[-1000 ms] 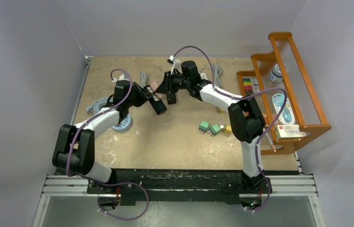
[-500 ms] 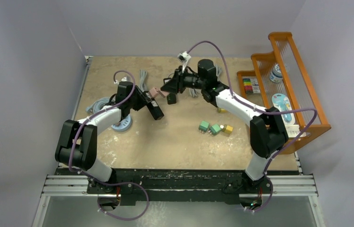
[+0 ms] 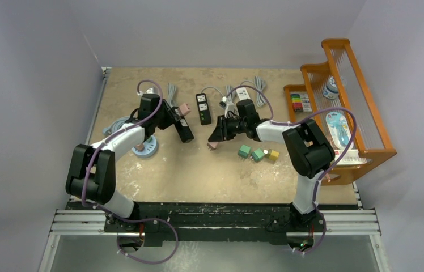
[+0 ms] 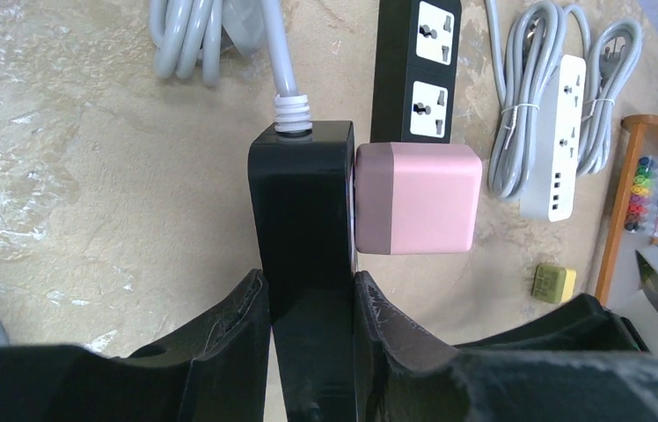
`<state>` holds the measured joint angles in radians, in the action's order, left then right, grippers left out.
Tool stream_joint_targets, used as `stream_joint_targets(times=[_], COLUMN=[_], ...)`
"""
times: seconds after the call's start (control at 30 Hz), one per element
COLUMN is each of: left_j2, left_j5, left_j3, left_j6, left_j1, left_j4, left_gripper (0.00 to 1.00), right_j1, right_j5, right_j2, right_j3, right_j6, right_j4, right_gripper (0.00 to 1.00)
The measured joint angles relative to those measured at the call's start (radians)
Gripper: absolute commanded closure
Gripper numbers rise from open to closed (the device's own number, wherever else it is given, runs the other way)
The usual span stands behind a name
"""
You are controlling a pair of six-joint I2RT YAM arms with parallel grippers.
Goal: Pull the plug off the socket
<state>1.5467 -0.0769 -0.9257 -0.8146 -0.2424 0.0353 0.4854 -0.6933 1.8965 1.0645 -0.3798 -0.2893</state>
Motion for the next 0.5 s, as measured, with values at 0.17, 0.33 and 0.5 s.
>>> stream_joint_targets(times=[0.17,0.33,0.5], left_j2=[-0.004,-0.025,-0.031], left_j5=[-0.003,-0.008,-0.026], left_j3=[-0.006,-0.006,-0.006], left_j6=[0.032,0.053,0.053], left_j1=[0.0,0.001,0.001], left_j4=[0.016,0.035,0.032], left_gripper=[1.0,1.0,1.0], right_j1=[0.001,0.001,0.001], right_j5=[0.029,0.047,0.039], right_j2=[0.023,0.023,0.026], right_j3=[-0.006,0.036,0.156], right_j6=[0.007,0.012,-0.033], right_j4=[-0.007,-0.014,-0.111], right_gripper=[0.42,0.37,0.36])
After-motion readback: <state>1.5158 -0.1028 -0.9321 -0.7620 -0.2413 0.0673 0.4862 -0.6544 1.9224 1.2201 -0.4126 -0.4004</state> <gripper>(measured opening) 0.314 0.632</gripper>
